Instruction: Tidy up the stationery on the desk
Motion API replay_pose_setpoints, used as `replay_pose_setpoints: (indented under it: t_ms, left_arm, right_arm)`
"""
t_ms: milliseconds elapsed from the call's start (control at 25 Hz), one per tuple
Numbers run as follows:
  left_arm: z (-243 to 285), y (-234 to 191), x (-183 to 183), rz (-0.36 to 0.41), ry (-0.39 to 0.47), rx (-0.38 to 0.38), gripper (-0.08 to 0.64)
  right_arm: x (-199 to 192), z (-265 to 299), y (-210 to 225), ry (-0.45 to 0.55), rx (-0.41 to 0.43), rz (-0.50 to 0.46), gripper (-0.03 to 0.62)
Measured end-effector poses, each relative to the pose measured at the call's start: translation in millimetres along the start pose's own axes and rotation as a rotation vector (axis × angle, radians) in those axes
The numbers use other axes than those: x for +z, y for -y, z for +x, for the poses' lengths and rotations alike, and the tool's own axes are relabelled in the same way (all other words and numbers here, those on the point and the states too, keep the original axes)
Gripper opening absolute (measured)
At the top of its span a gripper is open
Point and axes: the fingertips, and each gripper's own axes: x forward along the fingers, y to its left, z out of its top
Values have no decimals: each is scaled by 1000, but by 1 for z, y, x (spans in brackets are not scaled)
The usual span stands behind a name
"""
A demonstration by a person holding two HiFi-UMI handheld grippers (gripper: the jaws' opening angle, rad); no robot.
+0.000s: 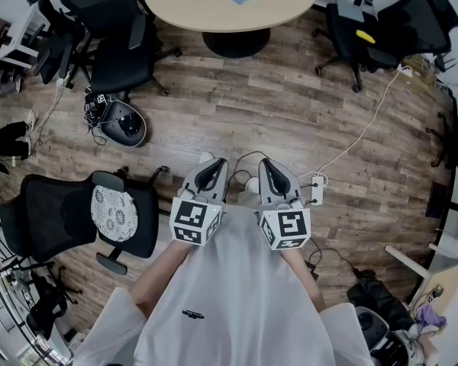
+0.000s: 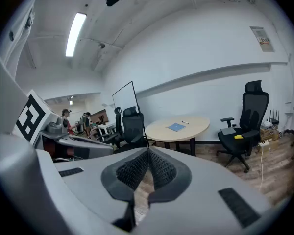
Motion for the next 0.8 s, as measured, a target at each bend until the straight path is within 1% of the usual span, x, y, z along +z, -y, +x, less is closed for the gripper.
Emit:
replay_pose_setpoints:
  t_ms: [120,200,360,480,600,680,760,800]
  left_arm:
    - [8,-3,6,3,29,7,26]
    - [9,-11,8,-8,39,13,26]
    - [11,-46,11,-26,36,6,26]
    - [13,-95,17,-43,27,9,26]
    - [4,-157,32,-108,59,20,26]
    - [-7,-194,37,-121,76,17,26]
    - [-11,-233,38,-131,77,32,26]
    - [-10,-253,40,-149,77,42,25]
  right_arm:
    - [9,7,2,19,-1,-39,35]
    - [11,16,-3,18,7,-49,35]
    - [16,52,-22,-5,19,-69,35]
    - [16,97,-40,-61,16,-41,35]
    - [29,142,-73,-56,48,-45,35]
    - [36,169,-99,-56,68,-51,35]
    - [42,198,-114,-62,72,-30,35]
    - [46,210,-118,-62,75,-10,35]
